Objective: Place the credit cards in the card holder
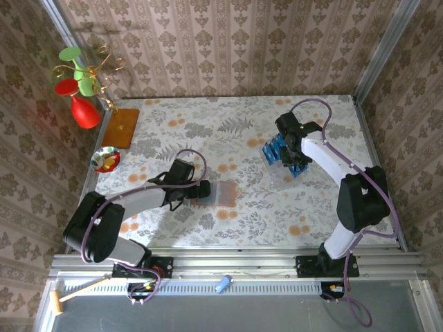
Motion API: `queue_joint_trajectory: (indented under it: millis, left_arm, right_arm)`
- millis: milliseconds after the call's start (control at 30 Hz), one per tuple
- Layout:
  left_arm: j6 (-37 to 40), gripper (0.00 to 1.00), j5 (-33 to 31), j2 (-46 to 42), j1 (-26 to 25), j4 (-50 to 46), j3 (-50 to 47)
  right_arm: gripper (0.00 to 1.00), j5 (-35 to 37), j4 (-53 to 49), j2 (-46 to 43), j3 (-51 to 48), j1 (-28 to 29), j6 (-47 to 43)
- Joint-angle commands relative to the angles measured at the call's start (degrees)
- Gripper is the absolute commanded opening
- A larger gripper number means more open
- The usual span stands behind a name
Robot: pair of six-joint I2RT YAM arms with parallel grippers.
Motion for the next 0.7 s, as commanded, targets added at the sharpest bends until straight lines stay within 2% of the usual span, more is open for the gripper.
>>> queue_joint_trajectory:
  millis: [0,167,433,667]
  left_arm:
    - [-0.87,1.00,0.17,1.24,-0.23,0.77,0.04]
    - [-0.75,1.00,0.24,1.57,-0.32,0.75,0.40]
    - [-0.69,1.00,0.35,1.58,-0.41,0.72,0.49]
    - [-0.58,1.00,0.40,1.76,-0.36,0.60,0.89]
  right_arm:
    - [0.31,-1.70,0.37,-0.18,-0.77,0.11,-0.35]
    - [0.26,-2.31,0.63,-0.05,-1.03,0.13,-0.40]
    - [0.28,-1.56,-0.05,-1.92,0.32,0.12,-0.42]
    - [0.30,2.44,-2.17,-1.63,2.94,0.12,-1.58]
